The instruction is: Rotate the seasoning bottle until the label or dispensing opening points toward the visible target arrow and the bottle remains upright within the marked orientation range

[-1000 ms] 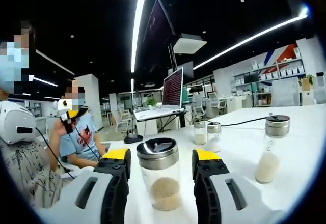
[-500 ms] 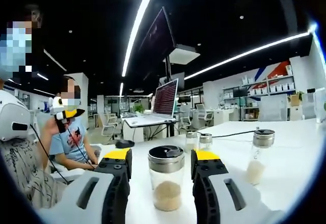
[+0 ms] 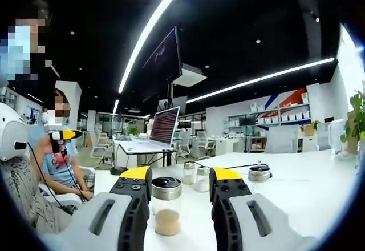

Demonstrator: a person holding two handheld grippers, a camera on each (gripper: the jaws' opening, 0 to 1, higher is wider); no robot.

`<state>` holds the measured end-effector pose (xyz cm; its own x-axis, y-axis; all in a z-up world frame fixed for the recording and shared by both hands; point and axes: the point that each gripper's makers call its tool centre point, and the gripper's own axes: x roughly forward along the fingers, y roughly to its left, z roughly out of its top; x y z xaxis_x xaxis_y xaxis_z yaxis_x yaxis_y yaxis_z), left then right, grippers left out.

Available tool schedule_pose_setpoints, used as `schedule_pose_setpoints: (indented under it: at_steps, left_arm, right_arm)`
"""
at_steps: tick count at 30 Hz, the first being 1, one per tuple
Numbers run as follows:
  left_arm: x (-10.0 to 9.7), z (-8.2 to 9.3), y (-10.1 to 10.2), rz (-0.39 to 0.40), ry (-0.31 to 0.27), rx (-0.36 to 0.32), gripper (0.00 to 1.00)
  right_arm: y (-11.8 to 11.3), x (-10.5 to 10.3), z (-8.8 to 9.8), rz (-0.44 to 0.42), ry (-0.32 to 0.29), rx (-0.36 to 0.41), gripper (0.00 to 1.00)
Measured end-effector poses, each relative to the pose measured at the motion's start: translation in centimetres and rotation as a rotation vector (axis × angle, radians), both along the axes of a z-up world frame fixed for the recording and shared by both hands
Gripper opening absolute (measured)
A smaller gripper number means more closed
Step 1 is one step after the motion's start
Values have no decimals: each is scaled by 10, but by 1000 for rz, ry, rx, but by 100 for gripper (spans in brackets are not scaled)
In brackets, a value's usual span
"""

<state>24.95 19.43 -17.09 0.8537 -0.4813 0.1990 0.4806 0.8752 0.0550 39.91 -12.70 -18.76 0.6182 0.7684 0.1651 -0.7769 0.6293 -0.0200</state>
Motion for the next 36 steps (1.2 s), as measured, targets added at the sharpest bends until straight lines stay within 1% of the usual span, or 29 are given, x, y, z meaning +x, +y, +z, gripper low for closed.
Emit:
schedule_pose_setpoints:
  at_steps: [3, 5, 10, 12, 14, 16, 20, 24, 27, 32, 36]
  left_arm:
    - [1, -1, 1, 4, 5, 4, 26]
    - [1, -1, 1, 5, 5, 7, 26]
    - [3, 0, -5, 0, 0, 6, 26]
    - [5, -3, -5, 6, 8, 19, 26]
    - [6, -4, -5, 11, 10, 24, 26]
    - [7, -4, -4, 12, 8, 23, 26]
    - [10, -2, -1, 3, 1, 15, 26]
    - [16, -2, -1, -16, -1, 18, 26]
    - [21, -3, -1, -34, -1, 18, 26]
    - [34, -3, -4, -74, -3, 19, 26]
    - [45, -3, -7, -101, 1, 15, 26]
  right_arm:
    - [-14, 4, 5, -26, 13, 32, 39]
    - [-22, 9, 4, -57, 35, 40, 37]
    - [-38, 17, 1, -110, 62, 74, 31]
    - [-42, 19, 0, -130, 69, 76, 27]
    - [-48, 22, -3, -172, 65, 51, 26]
    - [-51, 21, -2, -188, 58, 50, 26]
    - [-54, 19, -3, -192, 73, 59, 25]
    - [-55, 17, -5, -205, 81, 64, 24]
    - [-55, 15, -2, -214, 78, 80, 24]
    - [-57, 12, 1, -233, 72, 85, 24]
    - [-66, 13, 8, -269, 58, 102, 24]
